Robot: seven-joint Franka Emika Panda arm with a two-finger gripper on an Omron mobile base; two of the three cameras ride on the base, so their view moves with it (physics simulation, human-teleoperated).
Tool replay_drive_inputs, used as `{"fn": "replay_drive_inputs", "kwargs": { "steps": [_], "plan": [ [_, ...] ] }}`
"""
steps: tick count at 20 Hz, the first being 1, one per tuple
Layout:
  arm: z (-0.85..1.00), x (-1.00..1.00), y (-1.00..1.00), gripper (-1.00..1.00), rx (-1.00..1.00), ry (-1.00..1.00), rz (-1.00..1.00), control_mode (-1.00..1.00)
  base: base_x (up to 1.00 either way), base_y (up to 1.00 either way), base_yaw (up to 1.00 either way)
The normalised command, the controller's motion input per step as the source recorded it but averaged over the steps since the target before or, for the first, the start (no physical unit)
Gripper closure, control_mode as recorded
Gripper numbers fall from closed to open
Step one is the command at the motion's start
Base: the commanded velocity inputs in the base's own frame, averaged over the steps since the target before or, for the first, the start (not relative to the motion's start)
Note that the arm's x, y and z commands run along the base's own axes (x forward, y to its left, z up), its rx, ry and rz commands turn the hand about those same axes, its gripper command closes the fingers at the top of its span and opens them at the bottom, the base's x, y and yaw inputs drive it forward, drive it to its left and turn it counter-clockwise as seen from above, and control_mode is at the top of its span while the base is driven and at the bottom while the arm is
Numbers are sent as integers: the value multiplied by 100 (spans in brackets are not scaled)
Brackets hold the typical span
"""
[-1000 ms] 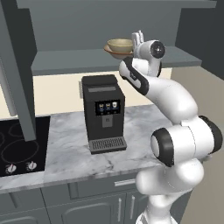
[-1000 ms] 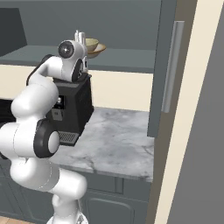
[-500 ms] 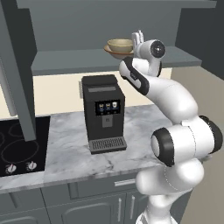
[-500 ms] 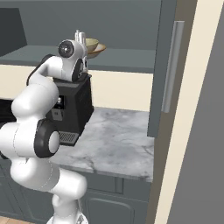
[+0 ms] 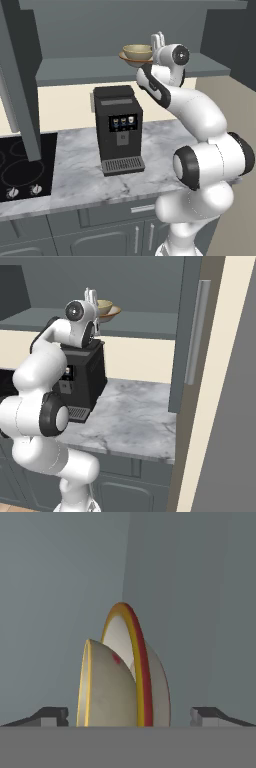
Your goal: Pick up the bowls on the counter and stack them on top of one another in the open cabinet. Place the smaller bowl on top of the larger bowl.
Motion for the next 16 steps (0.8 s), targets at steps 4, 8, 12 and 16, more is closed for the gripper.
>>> {"fn": "replay_drive_inputs", "kwargs": {
  "steps": [4,8,12,16],
  "plan": [
    [2,-18,0,-100,0,0,0,-100,0,0,0],
    [7,-25,0,-100,0,-1,0,-100,0,0,0],
    [21,-28,0,-100,0,-1,0,-100,0,0,0],
    [12,-36,0,-100,0,-2,0,-100,0,0,0]
  ]
}}
